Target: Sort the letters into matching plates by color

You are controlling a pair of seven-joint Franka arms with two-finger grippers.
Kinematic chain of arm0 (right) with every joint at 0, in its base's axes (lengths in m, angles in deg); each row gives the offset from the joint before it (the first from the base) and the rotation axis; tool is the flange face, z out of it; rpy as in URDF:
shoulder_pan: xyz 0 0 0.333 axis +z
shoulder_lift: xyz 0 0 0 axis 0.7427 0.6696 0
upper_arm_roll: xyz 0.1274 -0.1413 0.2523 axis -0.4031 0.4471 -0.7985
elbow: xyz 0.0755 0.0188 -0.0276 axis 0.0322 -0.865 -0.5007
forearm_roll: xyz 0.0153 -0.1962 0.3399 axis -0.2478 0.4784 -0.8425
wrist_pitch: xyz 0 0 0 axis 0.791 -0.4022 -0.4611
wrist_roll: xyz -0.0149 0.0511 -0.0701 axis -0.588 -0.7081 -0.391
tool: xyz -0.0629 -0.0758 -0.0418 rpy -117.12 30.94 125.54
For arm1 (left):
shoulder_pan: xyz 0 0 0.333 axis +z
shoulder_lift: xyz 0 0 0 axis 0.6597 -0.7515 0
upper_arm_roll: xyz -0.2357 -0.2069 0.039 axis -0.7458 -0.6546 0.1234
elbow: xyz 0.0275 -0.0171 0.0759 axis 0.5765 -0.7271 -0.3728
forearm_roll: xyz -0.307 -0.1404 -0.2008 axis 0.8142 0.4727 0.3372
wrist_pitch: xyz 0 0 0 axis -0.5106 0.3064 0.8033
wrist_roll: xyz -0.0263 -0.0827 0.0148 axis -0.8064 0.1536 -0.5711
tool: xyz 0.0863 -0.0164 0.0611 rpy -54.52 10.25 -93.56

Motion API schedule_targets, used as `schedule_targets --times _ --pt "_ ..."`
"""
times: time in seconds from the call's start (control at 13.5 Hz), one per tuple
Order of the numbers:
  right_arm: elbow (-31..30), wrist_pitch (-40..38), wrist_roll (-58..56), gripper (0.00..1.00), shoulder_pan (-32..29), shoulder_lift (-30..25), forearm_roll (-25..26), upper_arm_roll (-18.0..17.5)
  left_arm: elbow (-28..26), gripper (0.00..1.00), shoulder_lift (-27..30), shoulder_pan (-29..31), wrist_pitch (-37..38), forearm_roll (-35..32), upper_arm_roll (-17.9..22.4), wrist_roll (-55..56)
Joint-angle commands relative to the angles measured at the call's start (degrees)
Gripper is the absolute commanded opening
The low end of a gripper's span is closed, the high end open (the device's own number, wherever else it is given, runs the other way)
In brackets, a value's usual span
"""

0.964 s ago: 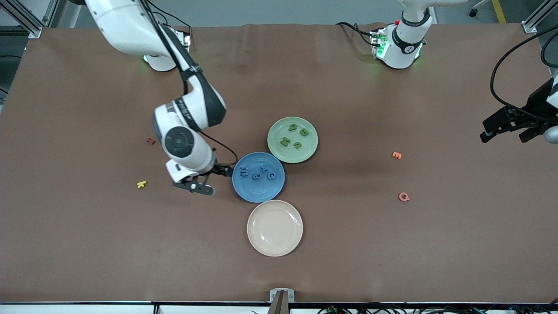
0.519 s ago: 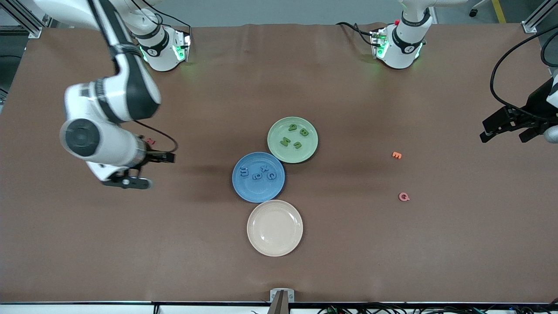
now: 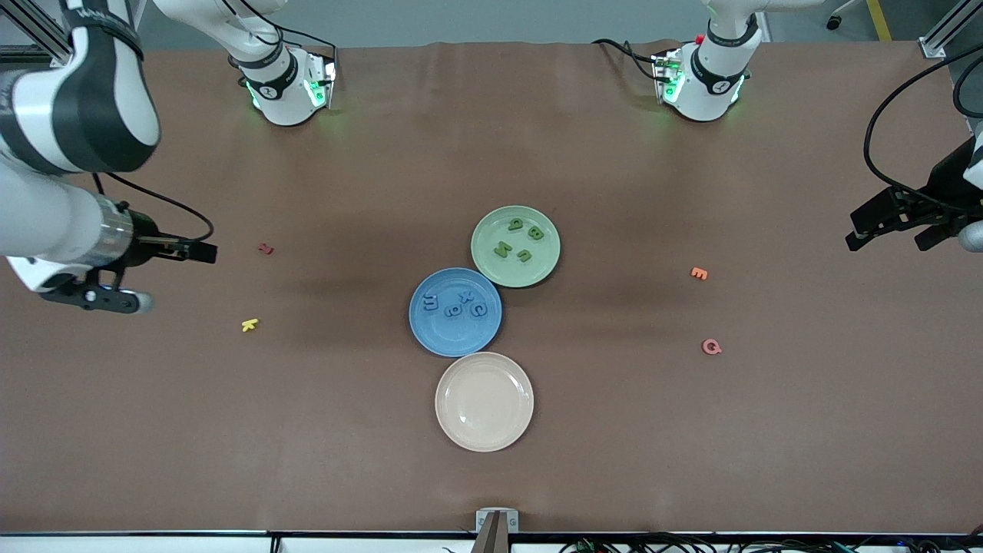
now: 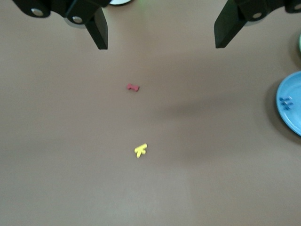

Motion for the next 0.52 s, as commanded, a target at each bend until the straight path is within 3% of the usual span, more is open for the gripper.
schedule_targets --times 0.0,0.3,0.44 --pt "4.01 -1.35 0.23 1.0 -1.3 0.94 -0.22 -1.19 0.52 1.0 0.42 0.16 1.12 -1.09 -0.28 -0.11" --pt "5.24 -2.31 -0.03 1.0 -3.57 0.68 -1.44 -1.28 0.52 1.0 0.42 0.16 1.12 -1.09 -0.28 -0.11" --pt "6.47 -6.59 -0.12 1.0 -4.02 0.06 -1.89 -1.28 0.52 1.0 0.42 0.16 1.12 -1.09 -0.28 -0.11"
